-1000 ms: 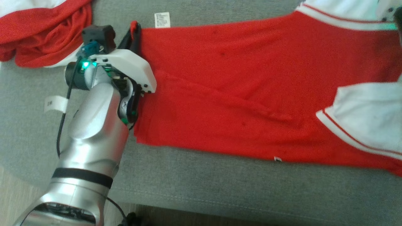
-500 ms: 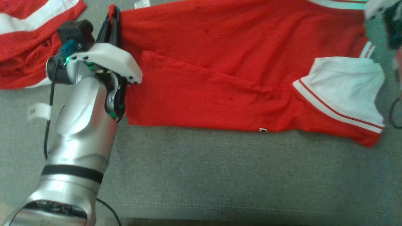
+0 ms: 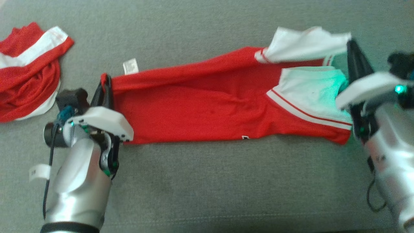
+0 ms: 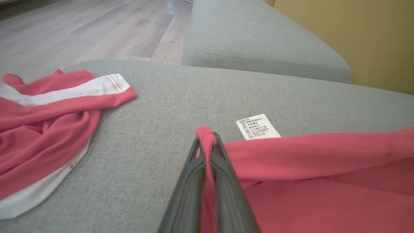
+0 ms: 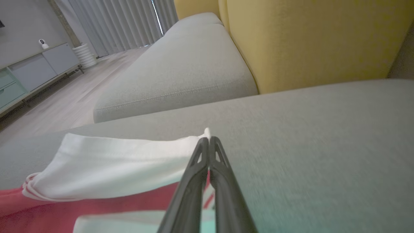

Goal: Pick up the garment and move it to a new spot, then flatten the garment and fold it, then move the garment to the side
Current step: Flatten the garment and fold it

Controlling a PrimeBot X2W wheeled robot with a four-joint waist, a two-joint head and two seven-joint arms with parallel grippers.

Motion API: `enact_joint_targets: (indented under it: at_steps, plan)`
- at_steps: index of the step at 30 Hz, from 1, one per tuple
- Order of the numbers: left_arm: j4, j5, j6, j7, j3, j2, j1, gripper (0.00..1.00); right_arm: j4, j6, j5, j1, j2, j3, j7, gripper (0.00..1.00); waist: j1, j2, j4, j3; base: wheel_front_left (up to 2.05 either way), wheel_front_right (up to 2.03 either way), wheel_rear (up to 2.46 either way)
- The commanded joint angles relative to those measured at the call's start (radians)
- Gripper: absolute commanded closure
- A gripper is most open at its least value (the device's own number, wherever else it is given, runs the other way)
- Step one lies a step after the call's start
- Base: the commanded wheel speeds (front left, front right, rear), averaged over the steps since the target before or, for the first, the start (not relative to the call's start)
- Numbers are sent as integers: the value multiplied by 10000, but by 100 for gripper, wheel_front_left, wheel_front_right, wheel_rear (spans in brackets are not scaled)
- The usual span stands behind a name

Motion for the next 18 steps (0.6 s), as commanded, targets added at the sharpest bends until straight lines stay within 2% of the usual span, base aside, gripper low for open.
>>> enact_joint_targets:
  at_steps: [1, 8, 16, 17, 18]
  plan:
    - [-312, 67, 77, -122, 401, 342, -140, 100, -388, 63, 156, 76, -72, 105, -112, 100, 0, 0, -185, -195, 0, 0, 0]
    - [-211, 231, 67, -123, 686, 218, 905, 100, -1341, 63, 939, 1835, 119, 197, 26, 100, 0, 0, -474, -615, 0, 0, 0]
    - [-762, 502, 131, -123, 1121, -26, 1971, 100, -1608, 63, 961, 2776, 341, 13, 74, 100, 0, 0, -506, -823, 0, 0, 0]
    - [-823, 527, 119, -123, 1156, -71, 2079, 90, -1596, 63, 925, 2845, 382, -20, 79, 100, 0, 0, -494, -831, 0, 0, 0]
    - [-888, 548, 110, -123, 1199, -113, 2169, 52, -1567, 63, 912, 2902, 432, -82, 85, 100, 0, 0, -483, -839, 0, 0, 0]
